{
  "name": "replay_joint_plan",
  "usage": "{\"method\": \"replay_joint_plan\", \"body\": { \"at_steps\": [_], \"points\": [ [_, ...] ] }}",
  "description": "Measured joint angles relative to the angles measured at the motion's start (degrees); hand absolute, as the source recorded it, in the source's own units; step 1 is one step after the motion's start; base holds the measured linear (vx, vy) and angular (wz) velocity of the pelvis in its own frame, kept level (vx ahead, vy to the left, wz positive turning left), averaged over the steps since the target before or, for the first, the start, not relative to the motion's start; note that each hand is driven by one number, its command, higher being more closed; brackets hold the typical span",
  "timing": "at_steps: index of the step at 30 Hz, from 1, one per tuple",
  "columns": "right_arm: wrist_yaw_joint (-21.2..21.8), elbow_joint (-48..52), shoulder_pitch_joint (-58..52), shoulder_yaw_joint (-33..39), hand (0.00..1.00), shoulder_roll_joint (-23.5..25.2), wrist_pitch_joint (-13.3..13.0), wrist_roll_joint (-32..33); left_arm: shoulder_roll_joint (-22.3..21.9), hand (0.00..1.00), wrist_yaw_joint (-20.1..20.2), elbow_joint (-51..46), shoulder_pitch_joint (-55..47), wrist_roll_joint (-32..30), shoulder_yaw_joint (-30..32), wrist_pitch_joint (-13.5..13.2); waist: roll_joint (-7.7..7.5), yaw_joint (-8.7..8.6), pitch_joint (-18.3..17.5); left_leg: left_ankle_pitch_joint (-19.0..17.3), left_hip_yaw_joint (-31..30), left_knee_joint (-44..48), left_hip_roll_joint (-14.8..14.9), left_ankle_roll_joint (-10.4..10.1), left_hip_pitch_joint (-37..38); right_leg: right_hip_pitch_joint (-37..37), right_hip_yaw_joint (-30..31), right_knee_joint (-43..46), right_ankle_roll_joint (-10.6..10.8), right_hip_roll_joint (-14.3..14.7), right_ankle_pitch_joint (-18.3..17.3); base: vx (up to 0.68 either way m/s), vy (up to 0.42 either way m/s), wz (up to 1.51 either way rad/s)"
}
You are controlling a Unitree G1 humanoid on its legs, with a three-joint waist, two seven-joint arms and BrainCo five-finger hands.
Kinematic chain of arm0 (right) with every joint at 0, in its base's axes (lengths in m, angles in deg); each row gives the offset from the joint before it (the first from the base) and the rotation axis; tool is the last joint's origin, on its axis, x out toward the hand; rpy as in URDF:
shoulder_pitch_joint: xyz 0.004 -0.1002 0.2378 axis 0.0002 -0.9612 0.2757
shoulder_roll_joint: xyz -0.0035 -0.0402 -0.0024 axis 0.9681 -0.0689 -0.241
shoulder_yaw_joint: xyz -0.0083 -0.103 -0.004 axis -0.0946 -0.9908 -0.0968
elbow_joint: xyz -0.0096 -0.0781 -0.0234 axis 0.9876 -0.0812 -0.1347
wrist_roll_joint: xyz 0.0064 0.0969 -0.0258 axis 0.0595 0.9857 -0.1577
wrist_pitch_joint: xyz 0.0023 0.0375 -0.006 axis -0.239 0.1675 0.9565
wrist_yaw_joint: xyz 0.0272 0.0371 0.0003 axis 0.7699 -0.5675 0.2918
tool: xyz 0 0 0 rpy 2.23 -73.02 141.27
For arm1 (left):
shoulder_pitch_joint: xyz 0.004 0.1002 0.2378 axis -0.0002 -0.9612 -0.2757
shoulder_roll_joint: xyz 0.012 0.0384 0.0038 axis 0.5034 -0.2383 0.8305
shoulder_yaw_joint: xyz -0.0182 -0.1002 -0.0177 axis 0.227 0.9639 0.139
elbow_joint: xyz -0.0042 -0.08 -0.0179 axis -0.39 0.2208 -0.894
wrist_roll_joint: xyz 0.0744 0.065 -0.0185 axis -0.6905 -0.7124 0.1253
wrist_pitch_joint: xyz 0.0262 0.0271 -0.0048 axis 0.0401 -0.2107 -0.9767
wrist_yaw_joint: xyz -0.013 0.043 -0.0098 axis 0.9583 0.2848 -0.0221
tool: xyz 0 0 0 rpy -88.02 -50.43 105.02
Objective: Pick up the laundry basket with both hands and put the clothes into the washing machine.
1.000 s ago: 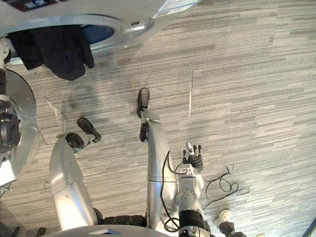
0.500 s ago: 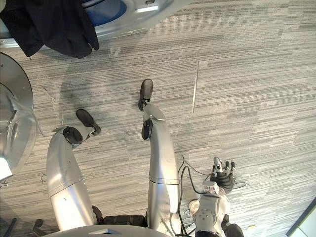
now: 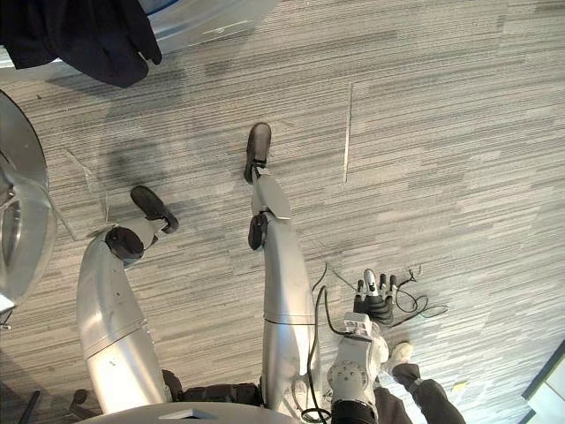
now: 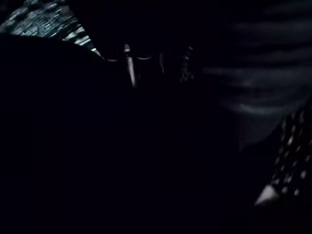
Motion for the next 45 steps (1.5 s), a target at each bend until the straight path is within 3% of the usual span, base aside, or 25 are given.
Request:
{"method": "replay_joint_plan", "body": {
  "at_steps": [1, 3, 4, 6, 9, 12, 15, 19, 22, 29, 39, 45],
  "points": [
    [-0.07, 0.09, 0.28, -0.06, 0.0, 0.79, 0.08, -0.06, -0.34, 0.0, 0.42, -4.72, -2.89, 8.51, 0.24, -1.36, 0.02, -0.11, -0.01, 0.42, -0.66, -0.48, -0.1, -0.37, 0.02, 0.18, -0.39, 0.35, -0.25, 0.0, -0.18, -0.04, -0.048, 0.16],
    [-0.21, 0.31, 0.89, -0.16, 0.0, 1.27, 0.11, -0.83, -1.96, 0.0, 0.71, -9.56, -5.81, 15.39, 1.74, -2.8, 0.06, -0.38, -0.01, 0.72, -1.08, -1.0, -0.44, -0.62, 0.16, 0.15, -0.81, 1.06, -0.84, -0.06, -0.69, -0.02, -0.042, 0.15],
    [-0.76, 0.51, 1.22, -0.38, 0.0, 1.58, 0.32, -2.32, -3.7, 0.0, -0.11, -15.07, -10.11, 19.84, 3.09, -4.99, 0.09, -0.46, 0.0, 0.9, -1.33, -1.25, -0.48, -0.86, 0.46, 0.07, -1.04, 2.09, -1.09, -0.24, -1.57, 0.0, -0.054, 0.16],
    [-1.65, 1.83, 1.19, -0.4, 0.0, 1.79, 0.32, -4.04, -7.32, 0.0, -1.67, -22.42, -17.72, 21.93, 6.13, -5.99, 0.18, -0.54, -0.02, 1.01, -1.41, -1.44, -0.61, -1.09, 1.49, -0.31, -1.15, 4.92, -1.95, -0.92, -3.52, 0.01, -0.057, 0.18],
    [-2.33, 3.93, 1.11, -0.42, 0.0, 1.72, 0.29, -5.02, -13.66, 0.0, -4.47, -30.49, -27.86, 20.14, 9.08, -6.78, 0.31, -0.49, -0.06, 1.06, -1.65, -1.46, -0.63, -1.24, 3.1, -0.45, -0.83, 8.33, -2.69, -1.17, -6.29, 0.03, -0.075, 0.09],
    [-2.34, 4.35, 0.6, -0.43, 0.0, 1.61, 0.34, -6.26, -21.39, 0.0, -3.92, -38.46, -40.09, 16.11, 8.44, -8.25, 0.55, 1.54, -0.05, 1.25, -2.42, -1.54, -0.68, -1.67, 5.07, 0.2, -0.82, 11.61, -3.53, -1.31, -9.03, 0.06, -0.096, 0.11],
    [-2.27, 4.57, 0.63, -1.58, 0.0, 1.53, 0.34, -6.74, -26.58, 0.0, -3.67, -38.57, -43.36, 15.32, 6.33, -8.24, 0.7, 2.26, -0.08, 1.18, -3.32, -2.34, -1.28, -2.41, 6.53, 0.74, -1.19, 14.29, -3.6, -1.99, -11.63, 0.04, -0.09, 0.25],
    [-2.33, 4.17, 0.63, -1.6, 0.0, 1.36, 0.27, -6.74, -34.21, 0.0, -2.15, -37.96, -53.73, 4.96, 2.03, -8.89, 0.74, 3.19, -0.08, 1.42, -4.96, -3.26, -2.55, -2.86, 6.64, 0.77, -1.68, 15.98, -3.49, -2.67, -13.15, 0.02, -0.078, 0.24],
    [-2.38, 3.54, 0.62, -1.63, 0.0, 0.71, 0.02, -6.74, -38.66, 0.0, -1.01, -32.72, -59.12, 3.19, 0.96, -8.0, 0.74, 4.06, -0.08, 1.29, -6.13, -3.51, -3.17, -4.13, 6.44, 0.76, -2.36, 17.32, -2.86, -3.24, -14.19, -0.02, -0.067, 0.27],
    [-3.03, 1.55, 0.83, -2.55, 0.0, -0.72, -0.09, -6.74, -39.09, 0.0, -0.19, -15.94, -55.98, 2.65, 6.95, -3.59, 0.73, 3.92, -0.08, 3.25, -6.71, -6.03, -4.81, -4.52, 6.15, 0.7, -2.25, 14.83, -1.99, -3.9, -13.05, -0.06, -0.058, 0.09],
    [-4.63, -0.53, 1.44, -3.26, 0.0, -0.94, 0.05, -6.71, -37.8, 0.0, -0.41, -13.61, -54.89, 6.13, 9.28, -3.49, 0.69, 3.67, -0.05, 3.72, -7.68, -4.92, -4.81, -4.84, 4.92, 0.05, -2.93, 16.43, -3.31, -4.18, -13.1, -0.01, -0.054, 0.03],
    [-4.69, -0.51, 1.55, -4.73, 0.0, -2.15, 0.12, -6.66, -37.05, 0.0, -0.35, -4.79, -49.56, 6.16, 8.64, -3.08, 0.57, 3.18, 0.0, 4.04, -7.81, -4.71, -4.78, -4.78, 3.02, -1.76, -2.96, 16.46, -3.14, -4.2, -12.98, -0.02, -0.056, -0.01]
  ]
}}
